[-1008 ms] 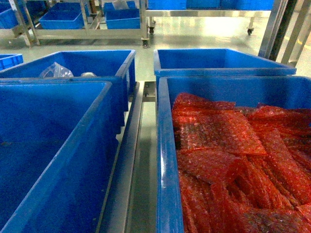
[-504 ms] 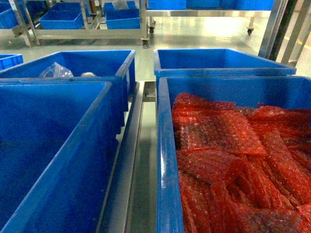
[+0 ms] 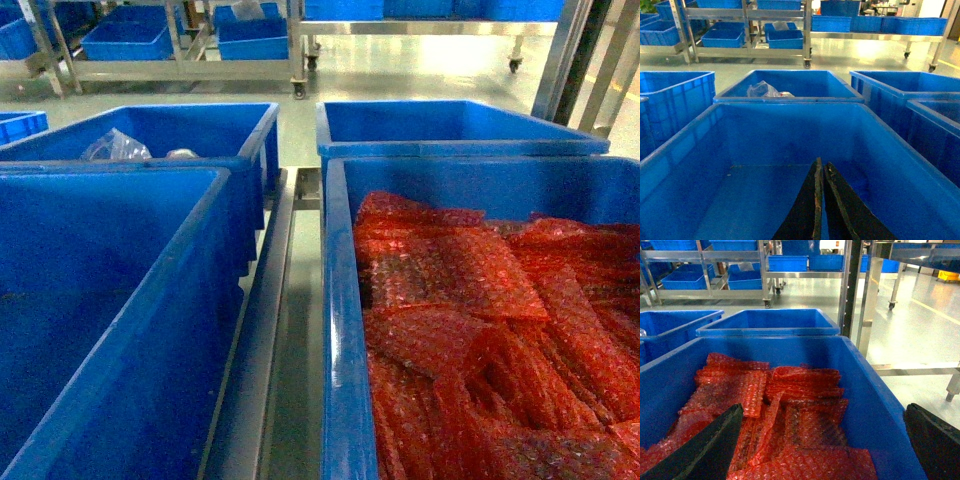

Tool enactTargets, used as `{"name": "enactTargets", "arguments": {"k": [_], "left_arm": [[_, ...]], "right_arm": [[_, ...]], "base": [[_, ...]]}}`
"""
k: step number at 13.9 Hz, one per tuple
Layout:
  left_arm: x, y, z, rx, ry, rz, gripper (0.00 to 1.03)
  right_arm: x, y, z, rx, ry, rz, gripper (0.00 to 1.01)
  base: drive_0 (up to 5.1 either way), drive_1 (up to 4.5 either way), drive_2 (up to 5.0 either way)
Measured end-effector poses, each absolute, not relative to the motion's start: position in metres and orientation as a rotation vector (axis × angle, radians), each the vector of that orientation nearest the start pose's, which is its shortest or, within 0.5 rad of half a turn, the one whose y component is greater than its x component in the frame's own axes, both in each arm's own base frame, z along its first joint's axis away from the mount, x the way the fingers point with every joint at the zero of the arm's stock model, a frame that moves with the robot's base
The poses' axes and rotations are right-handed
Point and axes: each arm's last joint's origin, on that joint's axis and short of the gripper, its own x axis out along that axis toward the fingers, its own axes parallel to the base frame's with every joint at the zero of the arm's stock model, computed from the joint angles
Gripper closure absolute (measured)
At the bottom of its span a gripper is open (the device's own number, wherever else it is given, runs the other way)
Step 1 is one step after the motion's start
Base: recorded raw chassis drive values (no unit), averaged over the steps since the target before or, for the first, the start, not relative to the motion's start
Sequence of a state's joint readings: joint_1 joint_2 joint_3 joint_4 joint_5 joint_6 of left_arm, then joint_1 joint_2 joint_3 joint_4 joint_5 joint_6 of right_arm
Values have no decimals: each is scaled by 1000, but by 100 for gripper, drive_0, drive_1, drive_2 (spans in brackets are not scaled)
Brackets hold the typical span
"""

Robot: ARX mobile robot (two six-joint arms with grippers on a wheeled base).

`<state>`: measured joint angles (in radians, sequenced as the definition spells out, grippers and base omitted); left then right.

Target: Pick blue part to blue bin on bottom shelf

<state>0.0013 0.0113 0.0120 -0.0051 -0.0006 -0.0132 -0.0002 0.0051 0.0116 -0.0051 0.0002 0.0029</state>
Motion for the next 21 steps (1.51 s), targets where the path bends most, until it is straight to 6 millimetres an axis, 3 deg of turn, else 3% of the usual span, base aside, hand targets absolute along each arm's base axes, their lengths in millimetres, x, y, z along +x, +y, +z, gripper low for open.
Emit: {"name": "enactTargets", "arguments": {"k": [1, 2, 8, 21], "left_arm": [[98, 0, 166, -14, 4, 2, 100], [98, 0, 166, -14, 3, 2, 83], [98, 0, 166, -13, 3, 2, 5], [98, 0, 166, -11, 4, 2, 5]], "right_arm": [[97, 0, 167, 3, -1, 0, 3], [97, 0, 167, 3, -1, 0, 3], [97, 0, 167, 3, -1, 0, 3], [97, 0, 167, 3, -1, 0, 3]], "base": [[0, 0, 0], [0, 0, 0], [0, 0, 0], [0, 0, 0]]}}
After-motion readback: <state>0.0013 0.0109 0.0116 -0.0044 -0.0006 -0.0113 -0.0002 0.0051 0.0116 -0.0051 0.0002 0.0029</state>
